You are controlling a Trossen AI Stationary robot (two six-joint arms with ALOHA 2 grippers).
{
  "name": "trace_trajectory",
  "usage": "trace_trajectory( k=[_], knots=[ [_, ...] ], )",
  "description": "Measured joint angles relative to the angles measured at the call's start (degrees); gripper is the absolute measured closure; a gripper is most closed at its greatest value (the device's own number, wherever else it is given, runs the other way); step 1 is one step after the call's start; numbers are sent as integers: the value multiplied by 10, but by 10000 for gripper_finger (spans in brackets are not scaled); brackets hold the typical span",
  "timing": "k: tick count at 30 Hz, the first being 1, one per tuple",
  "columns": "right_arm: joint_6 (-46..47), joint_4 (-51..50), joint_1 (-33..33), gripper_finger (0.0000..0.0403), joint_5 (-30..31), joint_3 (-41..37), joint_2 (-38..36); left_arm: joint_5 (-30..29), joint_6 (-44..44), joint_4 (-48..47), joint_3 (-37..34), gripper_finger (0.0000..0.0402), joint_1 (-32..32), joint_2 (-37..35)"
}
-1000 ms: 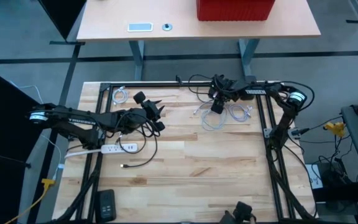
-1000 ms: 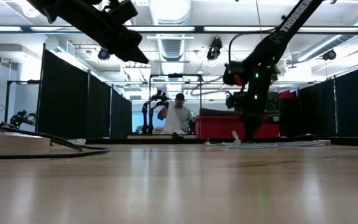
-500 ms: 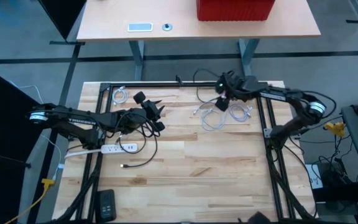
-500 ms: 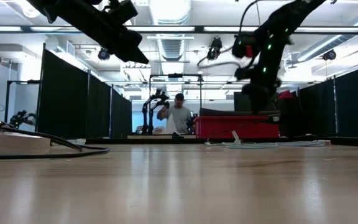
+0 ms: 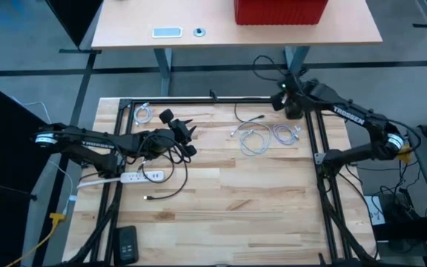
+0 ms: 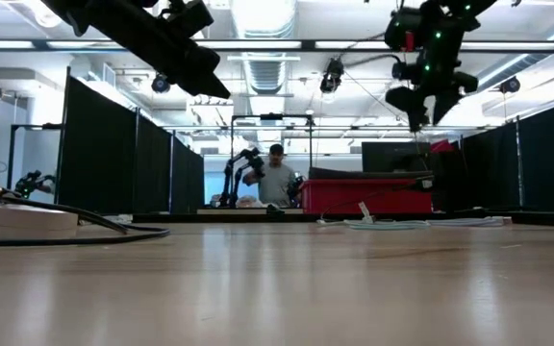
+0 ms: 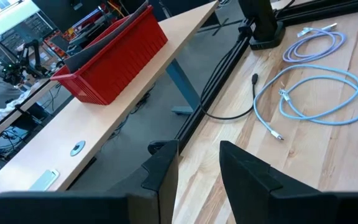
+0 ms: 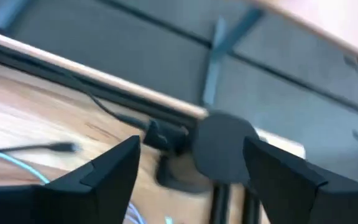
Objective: Insert USB
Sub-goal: Insert the black charger adapter into the black outlet extension
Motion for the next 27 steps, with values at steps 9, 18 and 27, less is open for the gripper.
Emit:
trace_trajectory(
  k=[9, 18, 27],
  knots=[
    [79, -95, -49, 55, -42, 60, 56, 0, -12, -13, 0, 285, -9, 0],
    [113, -108, -114, 62, -70, 87, 110, 2, -8, -15, 0, 289, -39, -3],
    [121, -109, -143, 73, -114, 92, 188, 0, -4, -15, 0, 293, -41, -10]
  ],
)
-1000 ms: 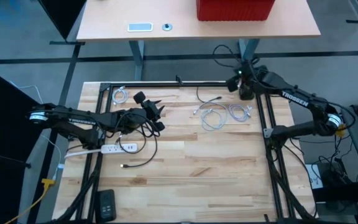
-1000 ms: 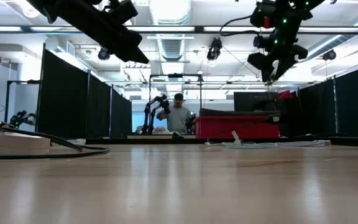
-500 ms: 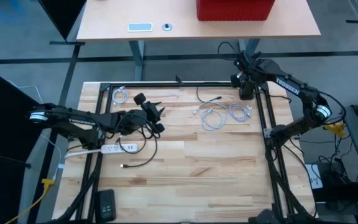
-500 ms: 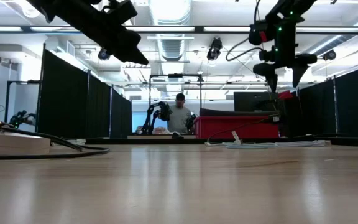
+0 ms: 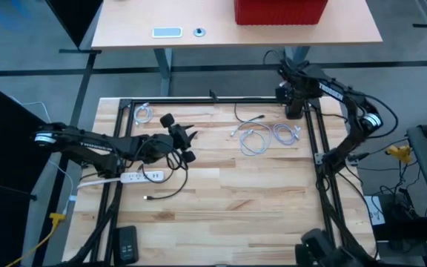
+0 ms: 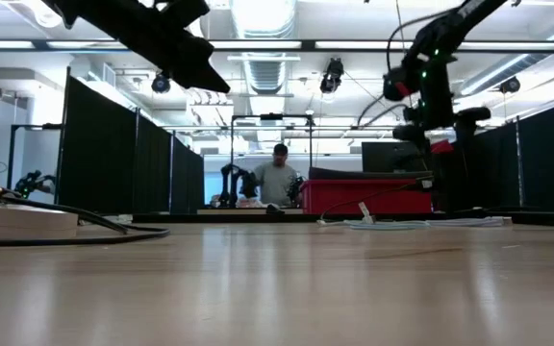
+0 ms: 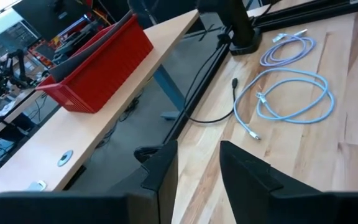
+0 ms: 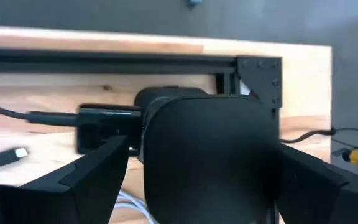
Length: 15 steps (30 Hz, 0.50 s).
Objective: Insert USB
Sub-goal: Insert the black charger adapter into the black outlet extension
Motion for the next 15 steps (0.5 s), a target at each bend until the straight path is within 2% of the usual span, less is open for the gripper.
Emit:
trace_trajectory(
  k=[6, 10, 15],
  knots=[
    [-1, 7, -2, 91, 13, 14, 31, 0, -1, -5, 0, 288, -1, 0],
    [-12, 16, -3, 141, 4, 17, 31, 0, -1, -5, 0, 293, -1, 0],
    [-31, 15, -4, 139, -20, 17, 26, 0, 2, -5, 0, 296, -1, 0]
  ],
)
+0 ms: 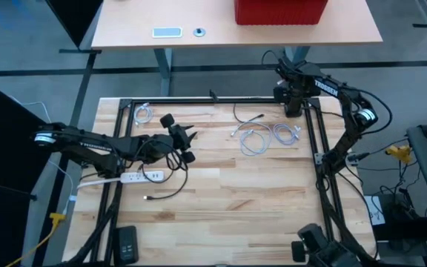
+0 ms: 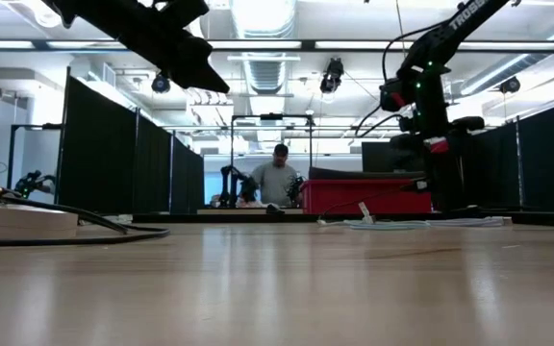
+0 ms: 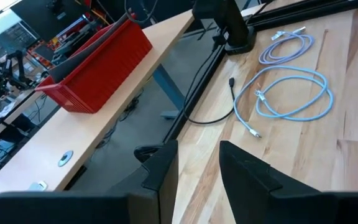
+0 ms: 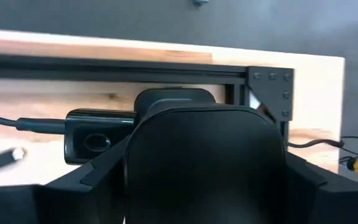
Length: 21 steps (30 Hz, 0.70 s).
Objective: Insert USB
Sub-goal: Insert the black charger adapter into the black outlet extension
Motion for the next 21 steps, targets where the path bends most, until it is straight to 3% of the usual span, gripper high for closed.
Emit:
trace_trajectory(
  k=[10, 21],
  knots=[
    [-54, 88, 46, 139, -151, -1, -9, 0, 0, 1, 0, 294, 0, 0],
    [-54, 97, 55, 139, -130, -5, 0, 0, -3, 1, 0, 291, 0, 0]
  ],
)
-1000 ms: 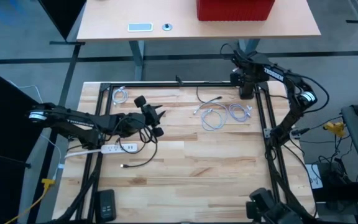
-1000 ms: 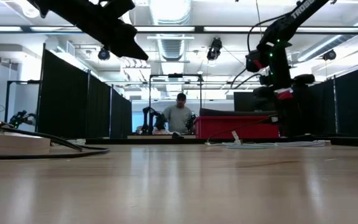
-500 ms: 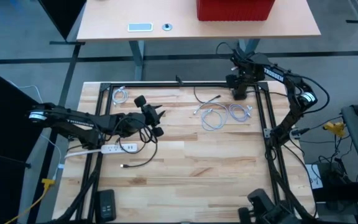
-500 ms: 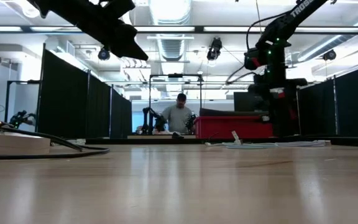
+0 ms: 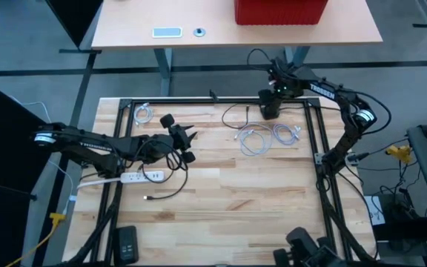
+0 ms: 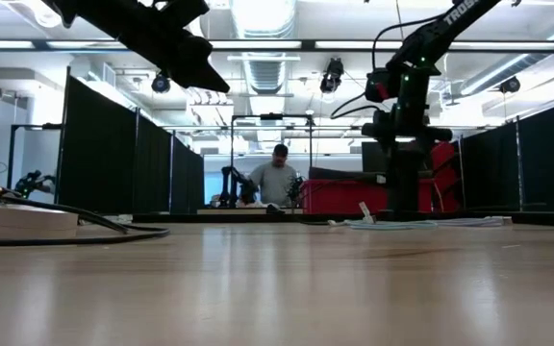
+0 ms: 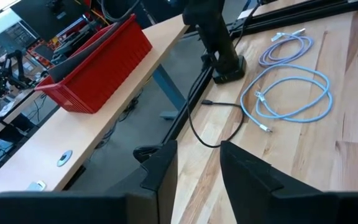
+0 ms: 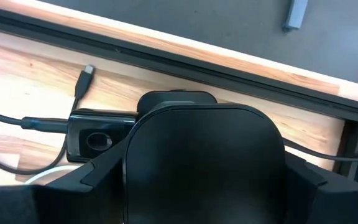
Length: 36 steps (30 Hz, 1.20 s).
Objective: Insert USB
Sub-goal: Insert the black charger adapter into the black outlet extension
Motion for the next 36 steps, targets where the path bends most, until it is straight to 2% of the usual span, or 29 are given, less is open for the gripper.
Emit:
trace_trajectory(
  k=[14, 21, 31, 36],
  knots=[
    [-1, -11, -5, 139, 1, -1, -2, 0, 0, -1, 0, 292, 0, 0],
    [-6, -17, -5, 98, -3, -4, 0, 0, 0, -1, 0, 291, 0, 0],
    [-34, -17, -5, 124, 0, -3, -4, 0, 0, -1, 0, 290, 0, 0],
    [-48, -24, -5, 119, 0, 4, -5, 0, 0, -1, 0, 283, 0, 0]
  ],
)
